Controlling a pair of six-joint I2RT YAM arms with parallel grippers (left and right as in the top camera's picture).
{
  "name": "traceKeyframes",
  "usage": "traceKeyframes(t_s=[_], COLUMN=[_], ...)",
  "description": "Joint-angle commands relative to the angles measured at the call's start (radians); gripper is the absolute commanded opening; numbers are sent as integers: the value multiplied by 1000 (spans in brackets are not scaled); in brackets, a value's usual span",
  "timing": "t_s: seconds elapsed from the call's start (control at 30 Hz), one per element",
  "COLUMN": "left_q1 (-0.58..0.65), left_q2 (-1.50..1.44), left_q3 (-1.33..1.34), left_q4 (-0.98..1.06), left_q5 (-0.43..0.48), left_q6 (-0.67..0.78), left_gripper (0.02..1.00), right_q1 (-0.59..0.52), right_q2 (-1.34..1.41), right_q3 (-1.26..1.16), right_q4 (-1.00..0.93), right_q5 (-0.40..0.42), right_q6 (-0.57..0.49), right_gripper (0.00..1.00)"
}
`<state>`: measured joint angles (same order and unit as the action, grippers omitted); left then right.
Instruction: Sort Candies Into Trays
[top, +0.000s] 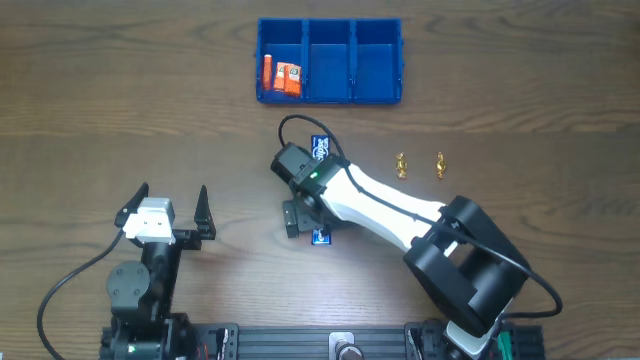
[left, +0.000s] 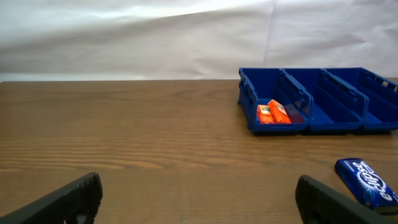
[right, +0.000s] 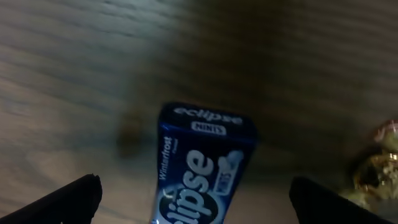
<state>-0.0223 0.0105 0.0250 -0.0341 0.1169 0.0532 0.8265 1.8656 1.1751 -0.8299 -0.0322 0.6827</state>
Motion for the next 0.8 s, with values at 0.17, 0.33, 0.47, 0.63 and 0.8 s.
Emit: traceKeyframes(t_s=[0.17, 0.33, 0.47, 0.63, 0.8], left_q1=[3, 3, 3, 3, 3], left_q2=[-6, -6, -6, -6, -6], left_q3=[-20, -20, -20, -20, -20], left_q4=[-33, -33, -33, -33, -33], left_q5=[9, 9, 9, 9, 9], left_q6=[7, 7, 7, 7, 7], left_gripper=[998, 998, 996, 998, 996], right_q1=[24, 25, 25, 25, 27], right_q2=[37, 58, 58, 58, 57], right_q3=[9, 9, 9, 9, 9], right_q4=[-5, 11, 12, 13, 17], right_q5=[39, 39, 38, 39, 40], right_q6=[126, 129, 148, 155, 156], right_gripper=[998, 915, 586, 290, 191])
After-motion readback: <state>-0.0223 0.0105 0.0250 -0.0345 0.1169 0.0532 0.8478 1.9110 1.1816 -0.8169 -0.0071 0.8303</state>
